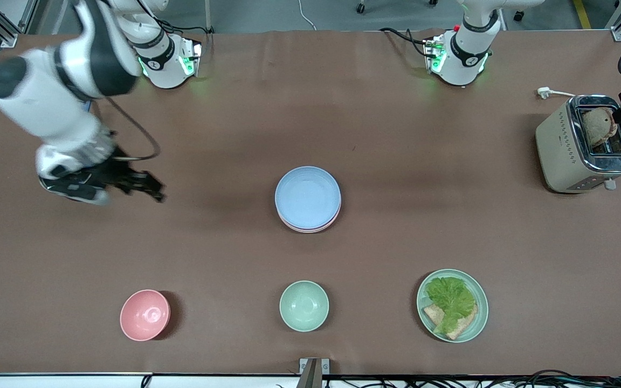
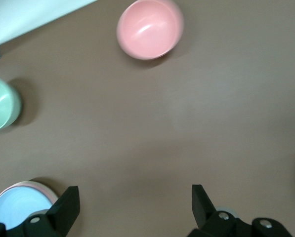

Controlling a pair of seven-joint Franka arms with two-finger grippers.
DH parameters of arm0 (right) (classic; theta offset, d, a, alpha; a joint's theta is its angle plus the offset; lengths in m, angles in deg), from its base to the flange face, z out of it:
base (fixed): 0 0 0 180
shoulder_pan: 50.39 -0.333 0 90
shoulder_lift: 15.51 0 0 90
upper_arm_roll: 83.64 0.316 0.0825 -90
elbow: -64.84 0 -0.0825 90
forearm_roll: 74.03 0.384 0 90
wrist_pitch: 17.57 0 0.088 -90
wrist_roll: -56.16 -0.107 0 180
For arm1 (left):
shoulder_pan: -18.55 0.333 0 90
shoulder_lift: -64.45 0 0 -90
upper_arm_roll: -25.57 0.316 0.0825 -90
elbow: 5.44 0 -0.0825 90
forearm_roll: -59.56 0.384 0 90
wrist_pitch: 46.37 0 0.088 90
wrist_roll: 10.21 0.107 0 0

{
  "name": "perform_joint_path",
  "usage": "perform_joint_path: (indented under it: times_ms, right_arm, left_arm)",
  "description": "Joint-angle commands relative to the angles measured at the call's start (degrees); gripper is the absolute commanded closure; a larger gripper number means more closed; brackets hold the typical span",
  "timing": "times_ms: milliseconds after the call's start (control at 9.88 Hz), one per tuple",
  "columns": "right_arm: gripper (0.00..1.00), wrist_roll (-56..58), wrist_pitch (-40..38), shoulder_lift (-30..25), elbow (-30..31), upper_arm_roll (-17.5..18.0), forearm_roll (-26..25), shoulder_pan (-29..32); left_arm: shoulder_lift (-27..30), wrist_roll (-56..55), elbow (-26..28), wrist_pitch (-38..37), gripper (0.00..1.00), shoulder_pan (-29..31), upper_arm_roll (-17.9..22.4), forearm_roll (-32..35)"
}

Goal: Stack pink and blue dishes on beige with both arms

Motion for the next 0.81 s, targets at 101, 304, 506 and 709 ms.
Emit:
perform_joint_path:
  times_ms: [101,304,506,709]
  right_arm:
    - [0.00,8.9,-17.2,0.6,-14.9,-9.0,-2.6,-0.4]
    - [0.00,16.2,-27.6,0.4,-22.2,-14.8,-2.0,-1.4]
    - [0.00,17.5,-33.0,0.9,-29.5,-15.2,-2.6,-1.5]
    - [0.00,17.5,-33.1,1.3,-29.0,-13.7,-1.9,0.2]
  left_arm:
    - [-0.6,-3.0,1.8,0.0,0.00,0.2,-0.9,-0.8]
    - [-0.6,-3.5,1.8,-0.1,0.00,0.2,-1.8,-0.8]
    - [-0.5,-3.5,1.9,-0.2,0.00,0.2,-2.0,-0.8]
    - [-0.4,-3.4,1.9,-0.4,0.00,-0.1,-2.1,-0.8]
